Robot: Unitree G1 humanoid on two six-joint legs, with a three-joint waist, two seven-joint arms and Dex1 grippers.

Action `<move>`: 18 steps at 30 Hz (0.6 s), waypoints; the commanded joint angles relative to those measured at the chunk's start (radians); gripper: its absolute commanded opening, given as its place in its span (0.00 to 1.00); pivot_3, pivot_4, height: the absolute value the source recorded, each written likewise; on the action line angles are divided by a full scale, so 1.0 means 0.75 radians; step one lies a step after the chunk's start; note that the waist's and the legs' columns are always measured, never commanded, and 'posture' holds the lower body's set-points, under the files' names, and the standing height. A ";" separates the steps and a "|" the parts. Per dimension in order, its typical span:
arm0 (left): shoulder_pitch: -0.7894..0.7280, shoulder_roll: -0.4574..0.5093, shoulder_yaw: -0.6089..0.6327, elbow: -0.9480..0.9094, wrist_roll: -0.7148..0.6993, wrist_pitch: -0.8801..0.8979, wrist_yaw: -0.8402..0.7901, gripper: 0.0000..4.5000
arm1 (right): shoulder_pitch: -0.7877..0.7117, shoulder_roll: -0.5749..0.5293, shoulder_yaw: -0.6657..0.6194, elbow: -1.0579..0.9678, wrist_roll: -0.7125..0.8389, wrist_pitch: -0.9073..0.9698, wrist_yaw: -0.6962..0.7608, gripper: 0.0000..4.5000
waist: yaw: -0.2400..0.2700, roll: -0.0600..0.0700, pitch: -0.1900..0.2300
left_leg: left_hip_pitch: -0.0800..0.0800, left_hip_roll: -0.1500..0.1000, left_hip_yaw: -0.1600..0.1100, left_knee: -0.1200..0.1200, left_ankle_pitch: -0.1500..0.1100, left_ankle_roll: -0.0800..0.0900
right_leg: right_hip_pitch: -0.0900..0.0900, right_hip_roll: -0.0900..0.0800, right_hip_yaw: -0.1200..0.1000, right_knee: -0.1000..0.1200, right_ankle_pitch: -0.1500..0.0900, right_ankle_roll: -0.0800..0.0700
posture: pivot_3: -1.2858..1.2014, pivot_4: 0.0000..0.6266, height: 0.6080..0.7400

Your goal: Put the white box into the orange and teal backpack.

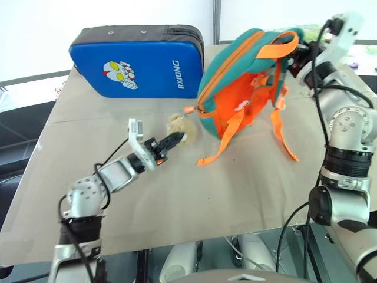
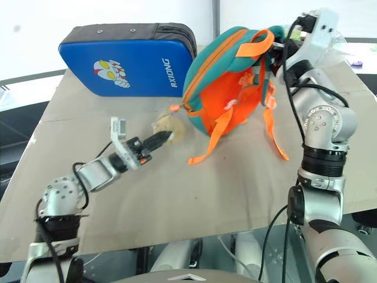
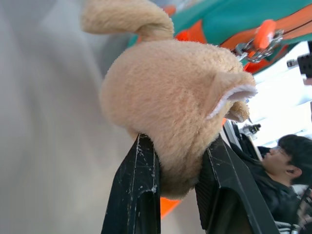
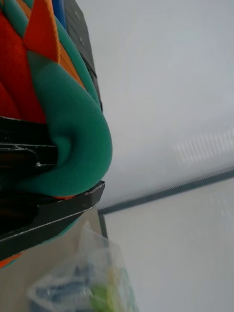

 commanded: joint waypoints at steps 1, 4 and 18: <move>-0.095 -0.001 -0.027 0.042 0.205 -0.083 -0.031 0.07 | 0.117 -0.142 -0.109 -0.260 -0.014 0.019 -0.005 0.00 | -0.006 0.000 0.000 | -0.001 0.000 0.000 0.000 0.000 0.000 | -0.001 0.000 0.000 -0.001 0.000 0.000 | 0.52 0.24 1.00; -0.170 -0.021 -0.089 0.066 0.334 -0.112 -0.089 0.07 | 0.329 -0.191 -0.017 -0.381 0.000 0.133 0.052 0.00 | -0.018 -0.002 -0.002 | -0.001 0.003 0.001 -0.001 0.000 0.000 | -0.001 0.001 0.000 0.001 0.000 0.000 | 0.52 0.24 1.00; 0.058 0.139 -0.104 -0.124 0.725 -0.388 -0.576 0.93 | 0.817 -0.555 -0.121 -0.609 0.176 0.188 0.661 0.88 | -0.037 -0.002 -0.002 | 0.010 0.005 0.012 0.000 -0.002 0.005 | 0.006 0.005 0.009 0.002 0.000 0.001 | 0.52 0.24 1.00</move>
